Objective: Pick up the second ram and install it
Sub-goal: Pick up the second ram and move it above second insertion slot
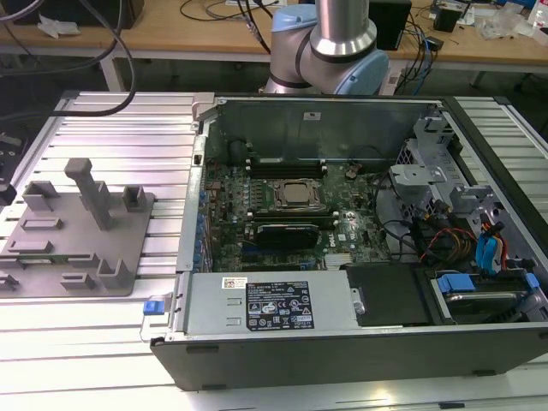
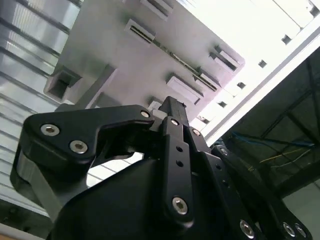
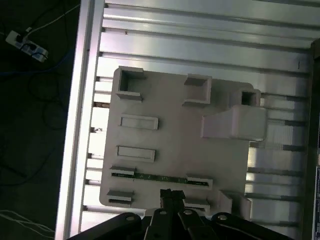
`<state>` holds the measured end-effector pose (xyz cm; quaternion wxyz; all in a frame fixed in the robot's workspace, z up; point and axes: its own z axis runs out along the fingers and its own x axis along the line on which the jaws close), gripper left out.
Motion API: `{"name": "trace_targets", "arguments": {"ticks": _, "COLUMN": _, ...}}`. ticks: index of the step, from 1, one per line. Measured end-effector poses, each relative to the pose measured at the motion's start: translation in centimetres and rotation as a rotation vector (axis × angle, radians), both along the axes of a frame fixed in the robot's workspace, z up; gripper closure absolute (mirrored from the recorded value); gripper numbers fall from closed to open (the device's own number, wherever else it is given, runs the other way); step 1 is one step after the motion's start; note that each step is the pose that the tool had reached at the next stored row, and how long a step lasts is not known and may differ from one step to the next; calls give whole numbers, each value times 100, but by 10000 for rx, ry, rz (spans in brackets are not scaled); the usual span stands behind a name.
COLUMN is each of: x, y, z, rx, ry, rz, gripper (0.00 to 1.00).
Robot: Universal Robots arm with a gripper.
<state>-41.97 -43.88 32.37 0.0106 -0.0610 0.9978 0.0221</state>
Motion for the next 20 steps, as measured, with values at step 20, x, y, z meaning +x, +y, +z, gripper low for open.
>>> {"name": "trace_targets", "arguments": {"ticks": 20, "x": 0, "y": 0, "z": -80, "rx": -80, "ry": -23, "rz": 7565, "gripper": 92}}
